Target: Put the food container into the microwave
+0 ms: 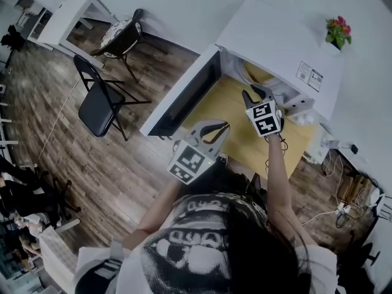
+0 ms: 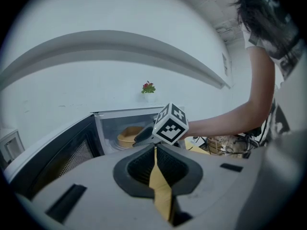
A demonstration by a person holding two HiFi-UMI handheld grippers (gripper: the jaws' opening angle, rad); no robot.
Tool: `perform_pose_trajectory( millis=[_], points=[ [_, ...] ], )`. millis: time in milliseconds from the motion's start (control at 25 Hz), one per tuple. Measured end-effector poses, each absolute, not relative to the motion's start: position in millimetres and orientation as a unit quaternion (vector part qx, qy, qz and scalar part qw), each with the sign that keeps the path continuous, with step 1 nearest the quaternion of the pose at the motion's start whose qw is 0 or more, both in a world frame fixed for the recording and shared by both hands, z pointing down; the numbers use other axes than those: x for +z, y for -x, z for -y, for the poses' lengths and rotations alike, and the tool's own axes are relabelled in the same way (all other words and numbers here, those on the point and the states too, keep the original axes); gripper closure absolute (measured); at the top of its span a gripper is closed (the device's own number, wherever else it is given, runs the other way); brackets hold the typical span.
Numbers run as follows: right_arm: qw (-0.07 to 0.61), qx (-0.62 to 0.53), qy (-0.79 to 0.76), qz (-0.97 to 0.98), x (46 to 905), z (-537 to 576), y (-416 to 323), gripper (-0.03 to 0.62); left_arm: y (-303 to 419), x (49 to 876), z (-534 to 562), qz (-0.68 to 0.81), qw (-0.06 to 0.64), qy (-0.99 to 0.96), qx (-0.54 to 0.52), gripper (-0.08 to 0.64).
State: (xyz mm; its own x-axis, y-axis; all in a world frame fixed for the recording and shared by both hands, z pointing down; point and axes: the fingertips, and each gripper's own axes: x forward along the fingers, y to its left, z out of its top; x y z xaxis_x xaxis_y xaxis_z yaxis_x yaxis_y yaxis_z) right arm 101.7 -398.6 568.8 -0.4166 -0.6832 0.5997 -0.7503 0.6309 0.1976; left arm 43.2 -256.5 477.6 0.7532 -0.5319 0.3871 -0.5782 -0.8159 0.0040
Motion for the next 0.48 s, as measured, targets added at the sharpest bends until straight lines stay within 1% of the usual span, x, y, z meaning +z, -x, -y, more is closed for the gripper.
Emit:
perform_pose_trajectory(
  millis=[480],
  points=[
    [0.291, 0.089, -0.412, 0.859, 559, 320, -83, 0.471, -41, 477, 246, 0.274, 0.061, -0.940, 0.194, 0.548]
  ],
)
